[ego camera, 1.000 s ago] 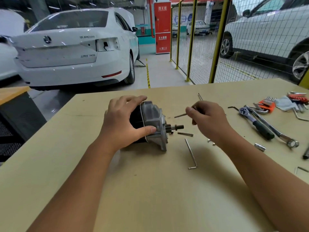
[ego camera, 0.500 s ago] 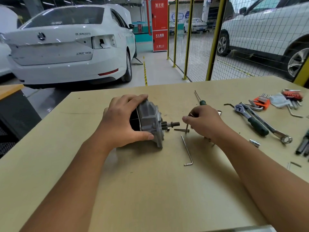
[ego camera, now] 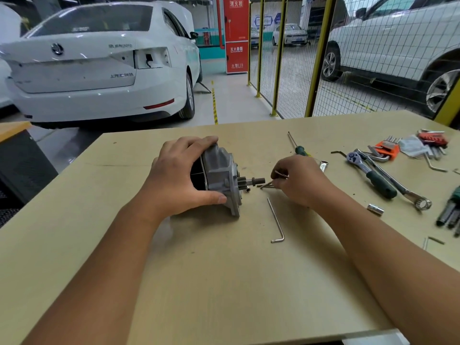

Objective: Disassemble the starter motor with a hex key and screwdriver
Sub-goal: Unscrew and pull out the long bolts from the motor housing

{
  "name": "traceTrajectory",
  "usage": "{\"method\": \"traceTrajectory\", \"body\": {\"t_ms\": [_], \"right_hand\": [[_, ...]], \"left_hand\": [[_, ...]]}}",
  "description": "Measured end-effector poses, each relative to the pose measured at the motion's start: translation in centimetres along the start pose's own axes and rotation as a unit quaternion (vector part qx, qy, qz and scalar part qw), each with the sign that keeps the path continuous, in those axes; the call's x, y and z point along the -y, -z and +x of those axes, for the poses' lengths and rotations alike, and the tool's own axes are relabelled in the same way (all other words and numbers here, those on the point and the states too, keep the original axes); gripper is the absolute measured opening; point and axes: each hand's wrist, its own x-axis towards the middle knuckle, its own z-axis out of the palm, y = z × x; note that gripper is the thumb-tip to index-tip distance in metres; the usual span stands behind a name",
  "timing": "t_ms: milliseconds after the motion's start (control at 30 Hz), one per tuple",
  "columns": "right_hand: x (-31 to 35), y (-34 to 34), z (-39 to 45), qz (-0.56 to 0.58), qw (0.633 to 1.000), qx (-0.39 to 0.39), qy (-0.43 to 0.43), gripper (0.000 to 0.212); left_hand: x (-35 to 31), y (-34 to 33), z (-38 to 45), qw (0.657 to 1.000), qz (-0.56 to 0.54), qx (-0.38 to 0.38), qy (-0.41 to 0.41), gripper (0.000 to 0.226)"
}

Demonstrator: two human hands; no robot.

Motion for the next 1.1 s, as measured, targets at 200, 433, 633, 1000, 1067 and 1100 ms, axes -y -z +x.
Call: {"method": "traceTrajectory", "body": {"t_ms": [200, 433, 633, 1000, 1067, 1100], "right_hand": [[-0.1, -0.3, 0.5, -0.051, 0.998, 0.035, 0.024, 0.013], [0.2, 0.1, 0.1, 0.080, 0.996, -0.043, 0.001, 0.008], [1.6, -0.1, -0.7, 0.187, 0.981, -0.054, -0.006, 0.009], [1.6, 0.0, -0.5, 0.151, 0.984, -0.089, -0.026, 0.023], [1.7, 0.2, -0.6, 0.148, 0.984, -0.095, 0.001, 0.022], [1.8, 0.2, -0.6, 0.156, 0.983, -0.097, 0.015, 0.021]], "left_hand": [[0.2, 0.1, -0.1, 0.999, 0.051, 0.014, -0.004, 0.122], [-0.2, -0.5, 0.2, 0.976, 0.214, 0.024, -0.007, 0.136], [0.3, -0.5, 1.3, 0.980, 0.196, 0.031, 0.009, 0.128], [3.3, -0.1, 5.9, 0.980, -0.006, 0.168, 0.109, 0.126], [3.3, -0.5, 6.0, 0.980, -0.006, 0.165, 0.111, 0.123], [3.4, -0.5, 6.0, 0.980, -0.009, 0.165, 0.113, 0.124]]}}
